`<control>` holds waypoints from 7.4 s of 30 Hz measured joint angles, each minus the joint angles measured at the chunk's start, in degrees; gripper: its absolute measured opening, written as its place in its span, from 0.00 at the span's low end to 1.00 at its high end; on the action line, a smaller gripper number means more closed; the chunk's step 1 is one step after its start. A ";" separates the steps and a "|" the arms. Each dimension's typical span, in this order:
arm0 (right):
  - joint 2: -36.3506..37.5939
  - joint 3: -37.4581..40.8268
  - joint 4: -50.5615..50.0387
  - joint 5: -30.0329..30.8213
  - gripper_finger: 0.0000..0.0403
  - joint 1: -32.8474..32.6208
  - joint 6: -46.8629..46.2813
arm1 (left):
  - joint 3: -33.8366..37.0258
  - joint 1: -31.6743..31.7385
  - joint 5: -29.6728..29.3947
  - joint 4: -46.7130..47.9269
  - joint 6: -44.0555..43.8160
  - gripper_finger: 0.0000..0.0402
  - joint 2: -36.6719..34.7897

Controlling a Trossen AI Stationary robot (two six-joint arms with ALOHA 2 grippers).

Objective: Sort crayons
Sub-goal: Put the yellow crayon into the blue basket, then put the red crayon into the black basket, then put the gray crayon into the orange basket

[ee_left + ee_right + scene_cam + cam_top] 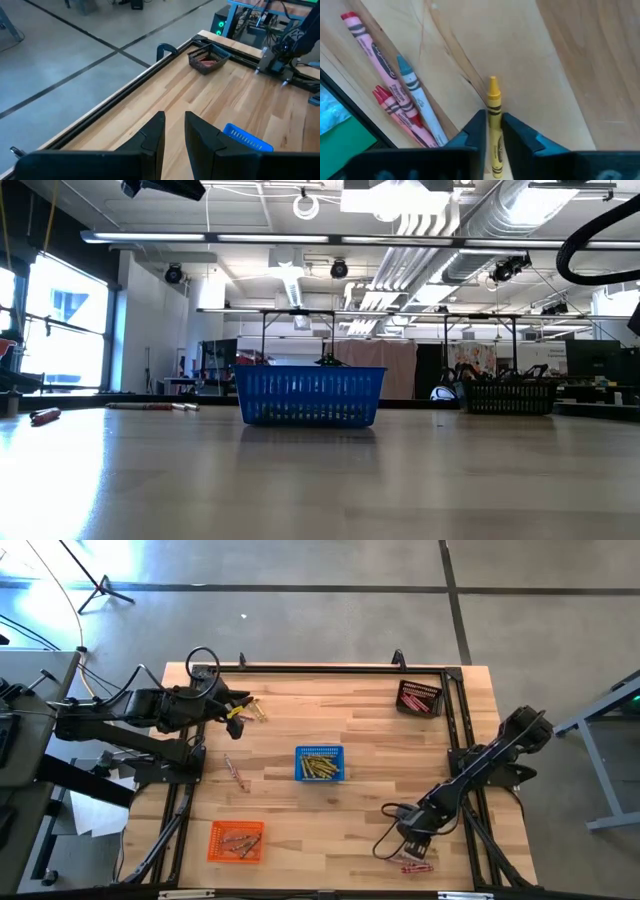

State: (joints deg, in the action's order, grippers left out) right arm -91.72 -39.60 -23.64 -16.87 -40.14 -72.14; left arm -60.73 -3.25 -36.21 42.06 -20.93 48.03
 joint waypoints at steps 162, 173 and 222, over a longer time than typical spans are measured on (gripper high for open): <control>2.13 -37.67 -53.60 54.23 0.03 30.06 47.13 | 0.02 -0.52 12.92 5.20 0.13 0.15 9.79; 32.84 -10.69 -22.71 51.83 0.03 52.55 42.02 | 0.02 -0.57 14.67 7.05 1.23 0.15 9.79; 32.41 1.03 -44.40 5.66 0.34 58.03 26.73 | 0.02 -0.52 14.37 7.65 1.03 0.15 9.81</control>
State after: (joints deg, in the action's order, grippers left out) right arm -59.31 -38.57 -68.04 -11.21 17.89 -45.42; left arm -60.71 -3.77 -21.83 49.71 -19.90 57.84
